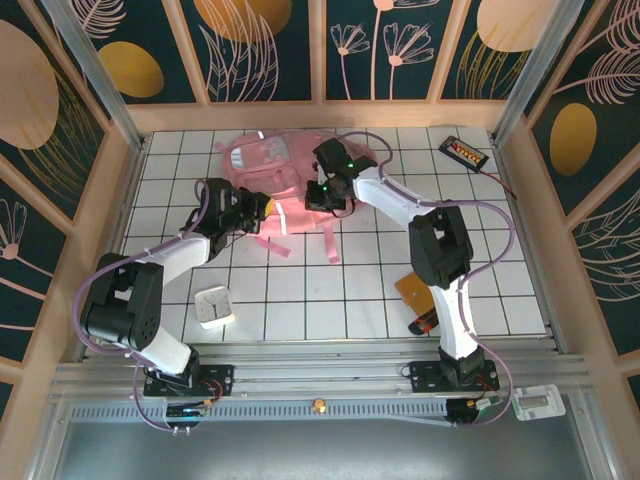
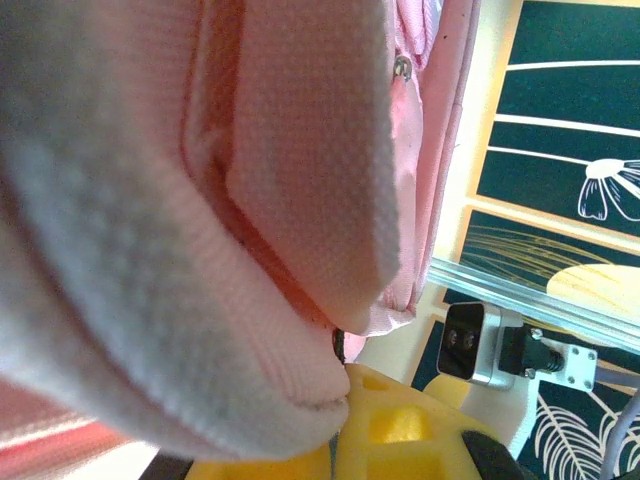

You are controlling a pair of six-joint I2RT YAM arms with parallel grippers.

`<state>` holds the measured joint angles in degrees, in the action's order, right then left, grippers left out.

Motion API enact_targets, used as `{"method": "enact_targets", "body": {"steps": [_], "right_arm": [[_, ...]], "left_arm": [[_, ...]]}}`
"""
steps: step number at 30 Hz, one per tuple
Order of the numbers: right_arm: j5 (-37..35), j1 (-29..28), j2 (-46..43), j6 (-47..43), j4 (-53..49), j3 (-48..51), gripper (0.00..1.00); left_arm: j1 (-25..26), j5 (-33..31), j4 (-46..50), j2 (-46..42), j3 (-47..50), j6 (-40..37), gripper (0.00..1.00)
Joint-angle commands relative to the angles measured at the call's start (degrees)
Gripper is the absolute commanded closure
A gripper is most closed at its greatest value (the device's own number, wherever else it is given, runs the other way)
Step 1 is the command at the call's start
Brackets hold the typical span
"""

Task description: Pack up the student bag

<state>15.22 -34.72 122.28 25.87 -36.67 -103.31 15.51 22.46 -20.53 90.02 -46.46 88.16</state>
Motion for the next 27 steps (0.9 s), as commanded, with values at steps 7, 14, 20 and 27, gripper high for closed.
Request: {"method": "enact_targets", "body": {"steps": [7, 14, 20, 27], "right_arm": [[-4.2, 6.8, -6.4, -0.6, -1.6, 7.6, 0.99], [-5.3, 12.0, -6.1, -1.9, -1.6, 9.6, 0.99], [-5.9, 16.2, -5.6, -2.7, -1.4, 8.8, 0.99], [-5.6, 18.1, -4.8, -3.7, -2.2, 7.2, 0.99]], "left_arm": [[-2.6, 2.0, 0.3, -4.0, -2.2, -2.1, 1.00], [-4.2, 2.2, 1.8, -5.4, -1.7, -3.2, 1.00], [-7.4, 2.7, 4.0, -7.7, 0.2, -4.9, 1.00], [-11.9, 4.3, 8.2, -8.1, -0.4, -9.0, 1.00]]}}
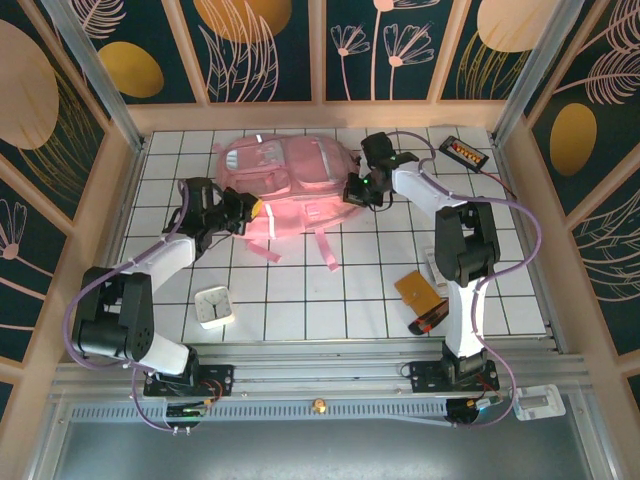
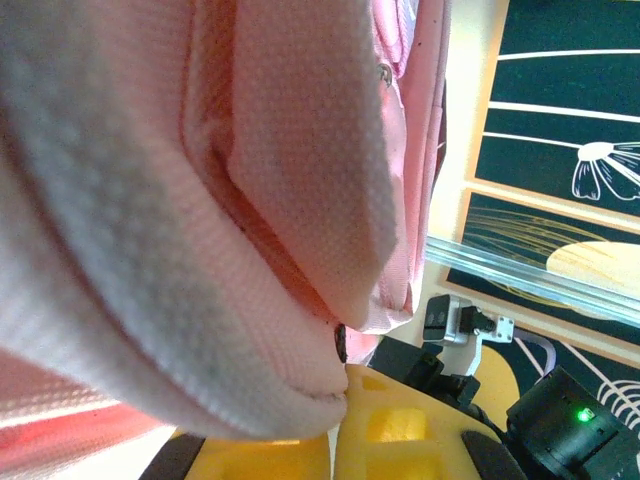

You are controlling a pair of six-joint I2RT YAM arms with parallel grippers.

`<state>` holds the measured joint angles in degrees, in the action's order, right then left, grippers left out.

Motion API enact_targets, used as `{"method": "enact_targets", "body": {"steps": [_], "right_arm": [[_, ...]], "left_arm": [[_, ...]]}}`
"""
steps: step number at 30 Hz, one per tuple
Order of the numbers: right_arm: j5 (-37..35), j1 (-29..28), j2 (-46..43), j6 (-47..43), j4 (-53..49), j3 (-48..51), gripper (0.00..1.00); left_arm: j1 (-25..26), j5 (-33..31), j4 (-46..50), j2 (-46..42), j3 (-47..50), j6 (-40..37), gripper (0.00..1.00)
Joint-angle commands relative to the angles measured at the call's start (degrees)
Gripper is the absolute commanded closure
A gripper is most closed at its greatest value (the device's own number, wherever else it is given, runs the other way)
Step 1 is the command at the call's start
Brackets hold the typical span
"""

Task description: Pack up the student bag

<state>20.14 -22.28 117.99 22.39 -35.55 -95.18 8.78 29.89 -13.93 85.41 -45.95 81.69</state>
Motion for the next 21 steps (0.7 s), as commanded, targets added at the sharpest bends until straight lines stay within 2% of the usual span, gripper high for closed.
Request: {"method": "enact_targets", "body": {"steps": [1, 8, 14, 17, 19, 21], "right_arm": [[-9.7, 5.5, -0.6, -0.3, -3.3, -0.6, 0.99], [-3.2, 0.9, -5.9, -0.7, -1.9, 3.7, 0.99], [1.5, -5.3, -4.2, 0.7, -2.2, 0.3, 0.99], [1.7, -5.5, -1.5, 1.7, -3.6, -2.7, 0.99], [1.7, -5.3, -0.1, 1.7, -4.3, -4.7, 0.99], [1.7, -5.1, 1.1, 1.9, -5.5, -6.9, 0.99]], "left_arm": [[-6.0, -2.8, 2.3, -3.2, -1.3, -3.3, 1.00], [-11.1, -2.2, 8.8, 3.5, -9.4, -13.3, 1.00], [-12.1, -1.7, 18.6, 16.3, -27.3, -23.8, 1.00], [-12.0, -1.4, 20.9, 17.2, -30.1, -25.4, 0.87], [-11.8, -1.8, 23.5, 15.6, -29.8, -27.8, 0.69], [-11.1, -2.6, 27.1, 13.5, -29.0, -30.6, 0.57]]}}
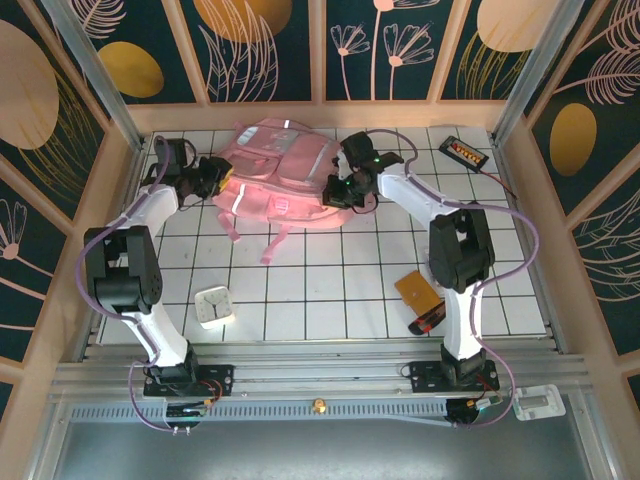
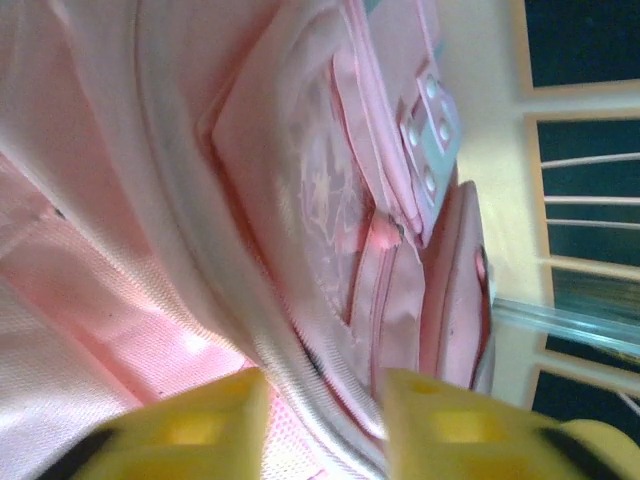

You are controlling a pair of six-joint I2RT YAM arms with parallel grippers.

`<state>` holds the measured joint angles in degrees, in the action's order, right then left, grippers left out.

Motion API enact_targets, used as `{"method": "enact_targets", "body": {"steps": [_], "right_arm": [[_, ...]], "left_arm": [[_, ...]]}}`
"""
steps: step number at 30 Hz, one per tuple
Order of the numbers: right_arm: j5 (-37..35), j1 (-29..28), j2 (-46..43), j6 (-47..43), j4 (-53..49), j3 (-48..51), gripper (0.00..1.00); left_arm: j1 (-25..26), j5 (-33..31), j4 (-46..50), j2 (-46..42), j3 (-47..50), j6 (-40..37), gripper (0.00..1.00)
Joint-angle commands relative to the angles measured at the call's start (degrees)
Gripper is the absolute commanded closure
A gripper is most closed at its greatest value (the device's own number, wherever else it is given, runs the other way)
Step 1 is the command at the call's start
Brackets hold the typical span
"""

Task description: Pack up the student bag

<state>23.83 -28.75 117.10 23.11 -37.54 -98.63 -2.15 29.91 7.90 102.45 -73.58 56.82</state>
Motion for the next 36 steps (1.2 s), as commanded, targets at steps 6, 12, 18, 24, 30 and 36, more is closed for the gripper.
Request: {"method": "enact_targets", "body": {"steps": [6, 12, 18, 24, 30, 36], "right_arm": [[0.3, 1.4, 4.1, 1.9, -4.0, -6.5, 0.99], [0.9, 1.1, 4.3, 2.2, -3.9, -6.6, 0.99], [0.3, 0.7, 4.4, 2.0, -4.1, -7.4, 0.99], [-0.2, 0.2, 4.6, 2.2, -4.0, -7.6, 1.00], [-0.8, -0.4, 5.4, 2.1, -4.3, -8.5, 1.00], [-1.3, -0.4, 6.0, 2.0, -5.1, -9.6, 1.00]], "left_arm": [[7.5, -1.0, 5.1, -9.2, 3.3, -3.4, 0.39], [16.6, 4.0, -10.6, -5.5, 8.5, 11.6, 0.38], [19.8, 5.3, -16.0, -0.1, 7.0, 17.8, 0.44], [20.2, 6.0, -16.4, 2.4, 6.4, 19.2, 0.51], [20.7, 6.2, -18.9, 4.5, 7.5, 22.2, 0.62], [21.0, 7.1, -19.0, 5.7, 7.7, 22.3, 0.69]]}}
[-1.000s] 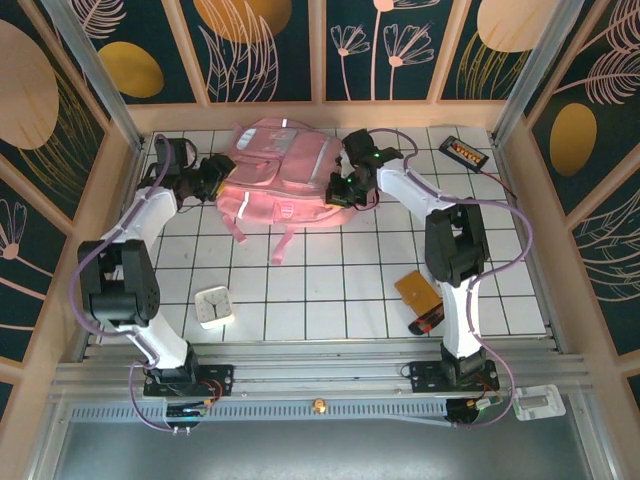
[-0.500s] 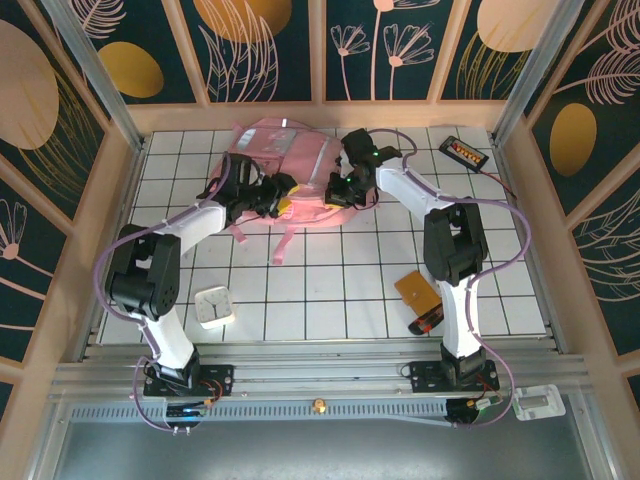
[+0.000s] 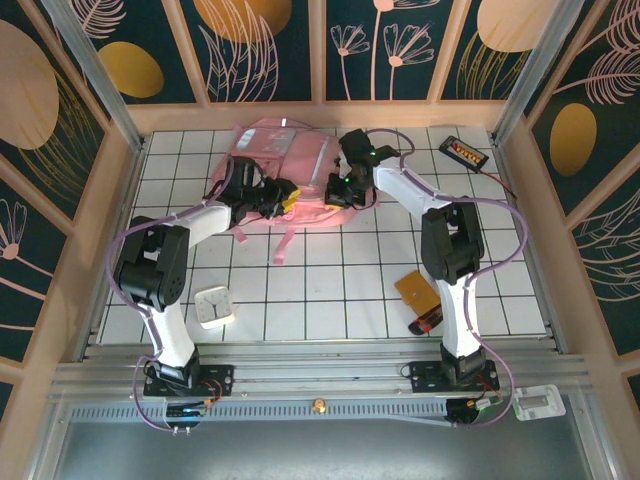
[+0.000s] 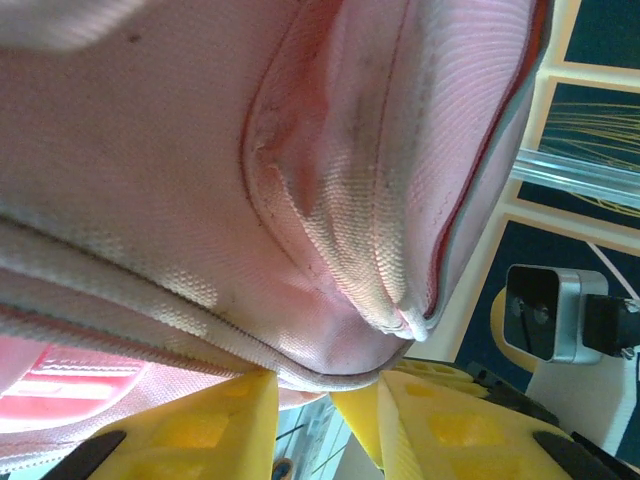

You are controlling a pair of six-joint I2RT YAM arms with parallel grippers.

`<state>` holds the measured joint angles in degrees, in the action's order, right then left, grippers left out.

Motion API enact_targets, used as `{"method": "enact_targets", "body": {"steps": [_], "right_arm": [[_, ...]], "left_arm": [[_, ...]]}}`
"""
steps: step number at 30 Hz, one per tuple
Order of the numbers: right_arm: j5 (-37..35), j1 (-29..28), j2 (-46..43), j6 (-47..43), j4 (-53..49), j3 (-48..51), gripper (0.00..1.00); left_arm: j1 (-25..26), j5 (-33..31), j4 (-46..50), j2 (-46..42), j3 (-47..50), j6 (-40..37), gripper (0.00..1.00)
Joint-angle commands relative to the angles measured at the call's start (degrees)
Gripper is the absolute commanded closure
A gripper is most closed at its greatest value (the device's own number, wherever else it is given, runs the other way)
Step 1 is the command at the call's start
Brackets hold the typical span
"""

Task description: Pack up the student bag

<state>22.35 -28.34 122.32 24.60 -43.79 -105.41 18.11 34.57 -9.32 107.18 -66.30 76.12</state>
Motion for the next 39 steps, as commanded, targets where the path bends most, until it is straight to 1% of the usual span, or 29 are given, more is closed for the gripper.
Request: {"method": "enact_targets", "body": {"steps": [1, 2, 4, 7, 15, 17, 23, 28, 29, 30, 31, 32, 33, 34, 39], "right_arm": [[0.1, -0.9, 1.0, 0.6, 1.1, -3.0, 1.00], [0.2, -0.9, 1.1, 0.6, 1.0, -3.3, 1.00], [0.2, -0.9, 1.4, 0.5, 0.7, -3.9, 1.00], [-0.1, -1.0, 1.7, 0.5, 0.5, -4.4, 1.00], [-0.2, -0.9, 2.5, 0.5, 0.0, -5.4, 1.00], [-0.2, -0.9, 2.7, 0.1, -0.3, -5.6, 1.00], [-0.3, -0.9, 2.7, -0.4, -0.6, -5.6, 1.00], [-0.6, -1.0, 2.3, -0.9, -1.0, -5.6, 1.00], [-0.6, -1.1, 2.3, -1.0, -1.0, -5.5, 1.00], [-0.8, -1.1, 2.2, -1.0, -1.1, -5.4, 1.00], [-1.1, -1.2, 2.1, -1.1, -1.2, -5.2, 1.00], [-1.4, -1.2, 2.0, -1.2, -1.2, -4.9, 1.00], [-1.9, -1.1, 1.9, -1.3, -1.3, -4.8, 1.00], [-2.6, -1.0, 1.8, -1.3, -1.7, -4.8, 1.00], [-9.3, 0.7, 1.7, -1.3, -6.1, -5.5, 1.00]], "left_arm": [[0.7, 2.7, -1.9, 1.2, 0.5, 3.0, 0.68], [0.7, 3.0, -1.7, 1.2, 0.5, 2.9, 0.67], [0.8, 3.1, -0.9, 1.1, 0.7, 2.4, 0.62], [0.8, 3.5, -0.5, 0.7, 1.5, 2.0, 0.59], [0.8, 4.2, -2.3, -0.1, 4.4, 3.4, 0.57], [0.8, 3.9, -1.7, 0.0, 4.2, 3.2, 0.55], [0.9, 3.0, -5.0, 3.3, 1.4, 6.2, 0.53], [1.0, 2.1, -7.3, 6.4, -0.8, 8.6, 0.53], [1.0, 1.9, -7.5, 6.7, -1.1, 8.7, 0.54], [1.0, 1.8, -7.4, 6.9, -1.4, 8.6, 0.59], [1.1, 1.8, -7.5, 7.1, -1.5, 8.5, 0.68], [1.1, 1.9, -7.7, 7.0, -1.3, 8.4, 0.85], [1.0, 2.0, -7.8, 6.9, -0.9, 8.3, 0.96], [1.1, 2.0, -7.8, 6.7, -0.6, 8.1, 1.00], [0.8, 2.6, -4.6, 3.6, 1.8, 3.6, 1.00]]}}
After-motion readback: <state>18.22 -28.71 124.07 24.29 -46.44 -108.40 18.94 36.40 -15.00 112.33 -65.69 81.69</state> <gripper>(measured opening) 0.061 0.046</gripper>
